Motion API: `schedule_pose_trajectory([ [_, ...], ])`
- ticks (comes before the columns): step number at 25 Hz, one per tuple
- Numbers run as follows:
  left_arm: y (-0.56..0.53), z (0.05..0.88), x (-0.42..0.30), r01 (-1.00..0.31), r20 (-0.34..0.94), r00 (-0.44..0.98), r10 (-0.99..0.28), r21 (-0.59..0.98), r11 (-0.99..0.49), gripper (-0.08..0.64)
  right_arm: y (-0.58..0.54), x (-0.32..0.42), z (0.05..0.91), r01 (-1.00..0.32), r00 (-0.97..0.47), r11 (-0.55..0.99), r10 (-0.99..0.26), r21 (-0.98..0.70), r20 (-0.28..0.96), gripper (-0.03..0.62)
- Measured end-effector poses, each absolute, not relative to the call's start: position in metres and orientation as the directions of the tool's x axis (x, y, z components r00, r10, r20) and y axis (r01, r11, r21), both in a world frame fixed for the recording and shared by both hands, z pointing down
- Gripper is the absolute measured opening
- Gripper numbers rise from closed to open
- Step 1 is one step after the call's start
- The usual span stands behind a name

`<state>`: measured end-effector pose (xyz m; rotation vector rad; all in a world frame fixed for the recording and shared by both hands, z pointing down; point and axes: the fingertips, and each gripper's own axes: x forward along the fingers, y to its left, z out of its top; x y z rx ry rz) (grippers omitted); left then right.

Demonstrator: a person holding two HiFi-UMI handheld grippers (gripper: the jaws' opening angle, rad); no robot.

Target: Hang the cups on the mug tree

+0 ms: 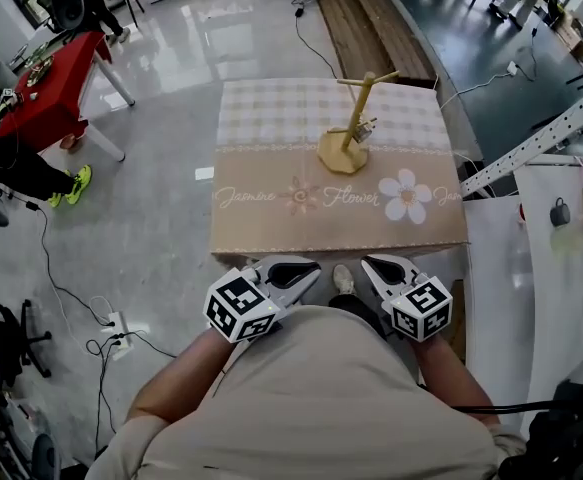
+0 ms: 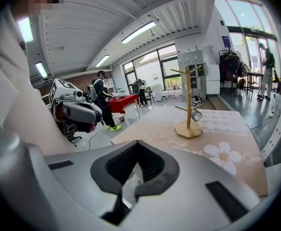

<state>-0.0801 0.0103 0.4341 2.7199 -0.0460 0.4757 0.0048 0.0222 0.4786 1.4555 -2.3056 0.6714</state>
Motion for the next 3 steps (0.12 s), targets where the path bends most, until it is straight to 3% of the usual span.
schedule_pose_trajectory([
  [3,0.0079,0.4331,-0.0751,-0.102,0.331,0.943,0.025,0.362,-0.927,0.018,0.0186,0.0108,0.4774,-0.906,-0.421,0.369,-0.752,-0.205,0.507,0.014],
])
